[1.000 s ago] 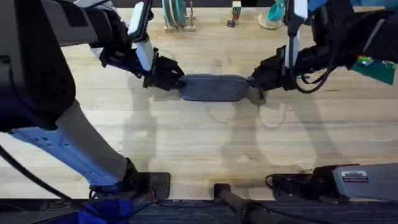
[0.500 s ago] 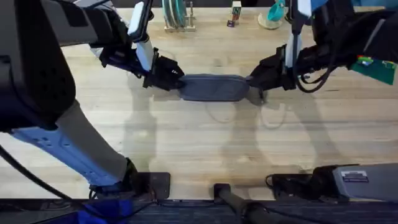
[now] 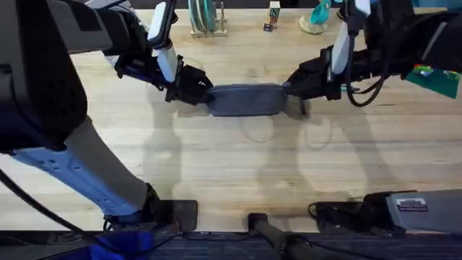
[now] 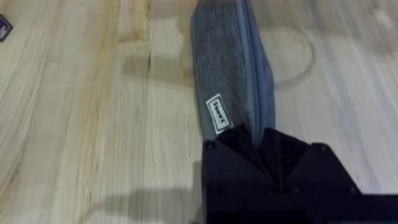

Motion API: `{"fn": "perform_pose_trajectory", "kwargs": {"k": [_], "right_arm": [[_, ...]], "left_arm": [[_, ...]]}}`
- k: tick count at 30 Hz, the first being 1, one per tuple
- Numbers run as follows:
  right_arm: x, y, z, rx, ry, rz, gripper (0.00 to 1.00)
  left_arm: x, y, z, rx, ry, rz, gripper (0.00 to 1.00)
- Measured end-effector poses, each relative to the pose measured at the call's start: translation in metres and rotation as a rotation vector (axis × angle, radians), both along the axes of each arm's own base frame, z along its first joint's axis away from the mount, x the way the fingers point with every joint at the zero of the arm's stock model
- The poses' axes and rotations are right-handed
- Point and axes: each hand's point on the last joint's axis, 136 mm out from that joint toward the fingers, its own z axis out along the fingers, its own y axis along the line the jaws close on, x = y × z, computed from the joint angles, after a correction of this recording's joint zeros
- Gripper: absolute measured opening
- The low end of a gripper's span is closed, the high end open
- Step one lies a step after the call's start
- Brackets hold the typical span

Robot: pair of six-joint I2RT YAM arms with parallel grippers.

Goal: Unzip the bag, pick up the pens from the table one at a time and place them inside, then zip the bag closed.

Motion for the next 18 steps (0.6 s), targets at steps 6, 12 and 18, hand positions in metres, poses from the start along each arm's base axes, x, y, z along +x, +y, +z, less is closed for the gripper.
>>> {"fn": "perform_pose_trajectory", "kwargs": {"k": [6,12,18], "right_arm": [[0.001,0.005,0.003,0.017,-0.021,0.016,0.031],[-0.001,0.020,0.006,0.029,-0.045,0.061,0.031],[-0.002,0.033,0.010,0.041,-0.076,0.096,0.031]], "left_arm": [[0.000,0.000,0.000,0.000,0.000,0.001,0.042],[0.000,0.001,0.000,0.000,0.000,0.002,0.042],[0.001,0.001,0.000,0.001,-0.003,0.002,0.042]]}}
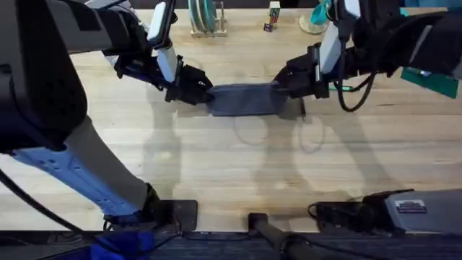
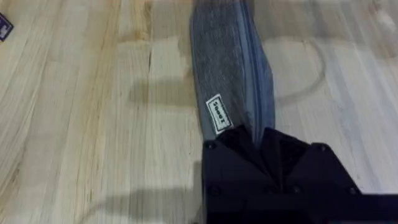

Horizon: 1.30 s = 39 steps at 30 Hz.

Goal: Unzip the bag, pick up the pens from the table one at a time and place them inside, then zip the bag closed.

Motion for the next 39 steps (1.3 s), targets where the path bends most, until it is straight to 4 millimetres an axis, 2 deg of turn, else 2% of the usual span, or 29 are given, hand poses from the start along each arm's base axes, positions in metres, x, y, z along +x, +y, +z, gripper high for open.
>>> {"fn": "perform_pose_trajectory", "kwargs": {"k": [13,29,39], "right_arm": [[0.000,0.026,0.005,0.017,-0.031,0.039,0.031],[-0.005,0.099,-0.006,0.093,-0.057,0.157,0.031],[-0.011,0.122,-0.008,0.114,-0.069,0.187,0.031]], "left_arm": [[0.000,0.001,0.000,0.000,0.000,0.001,0.042],[0.000,0.001,0.000,0.000,0.000,0.001,0.042],[0.000,0.000,0.000,0.000,0.001,0.001,0.042]]}}
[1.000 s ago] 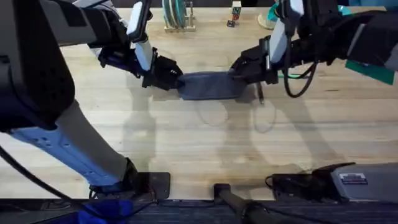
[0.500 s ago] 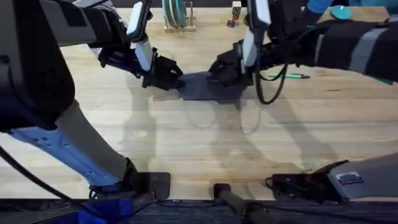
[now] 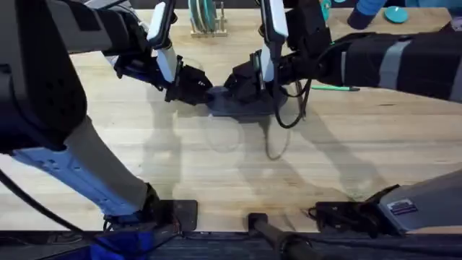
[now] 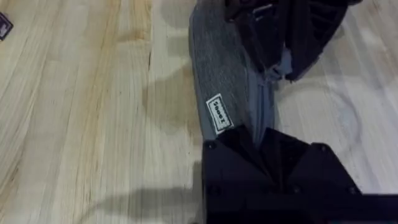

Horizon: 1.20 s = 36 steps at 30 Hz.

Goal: Unzip the bag, pick up the pens from the table one at a time and place them inside, then zip the bag closed.

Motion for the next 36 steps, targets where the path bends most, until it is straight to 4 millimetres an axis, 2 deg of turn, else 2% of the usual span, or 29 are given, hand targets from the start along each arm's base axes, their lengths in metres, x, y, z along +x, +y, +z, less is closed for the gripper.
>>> {"fn": "perform_pose_trajectory", "kwargs": {"k": [14,36], "right_arm": [[0.000,0.016,0.001,-0.014,-0.047,-0.012,0.031],[0.004,0.025,-0.003,0.003,-0.061,-0.009,0.031]], "left_arm": [[0.001,0.001,0.000,0.001,-0.004,0.003,0.042],[0.002,0.002,0.000,0.002,-0.011,0.006,0.042]]}}
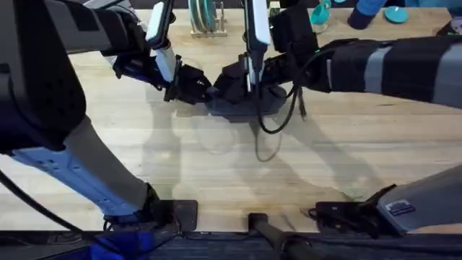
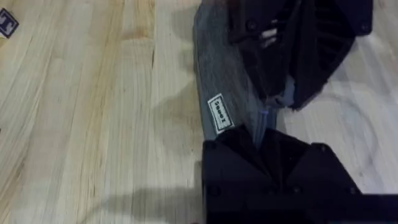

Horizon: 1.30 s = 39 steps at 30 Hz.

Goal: Unzip the bag, pick up the pens from the table one at a time and place them inside, then zip the bag closed.

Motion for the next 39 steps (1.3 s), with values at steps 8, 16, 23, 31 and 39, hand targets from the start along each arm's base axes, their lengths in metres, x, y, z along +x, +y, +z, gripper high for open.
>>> {"fn": "perform_pose_trajectory", "kwargs": {"k": [8,16,23,31,39], "right_arm": [[-0.002,0.006,-0.001,0.007,0.000,0.008,0.032],[-0.009,0.014,0.003,0.027,-0.003,0.040,0.740],[-0.013,0.016,0.004,0.033,0.001,0.054,0.995],[-0.014,0.015,0.002,0.029,0.008,0.054,0.995],[-0.014,0.015,0.002,0.027,0.011,0.054,0.996]], "left_arm": [[0.000,0.000,0.000,0.000,0.000,0.000,0.042],[0.000,0.000,0.000,0.000,0.000,0.000,0.042],[0.000,0.000,0.000,-0.001,-0.001,0.000,0.042],[0.001,0.000,0.000,0.001,-0.007,-0.001,0.762],[0.001,0.000,0.000,0.001,-0.006,0.001,0.994]]}}
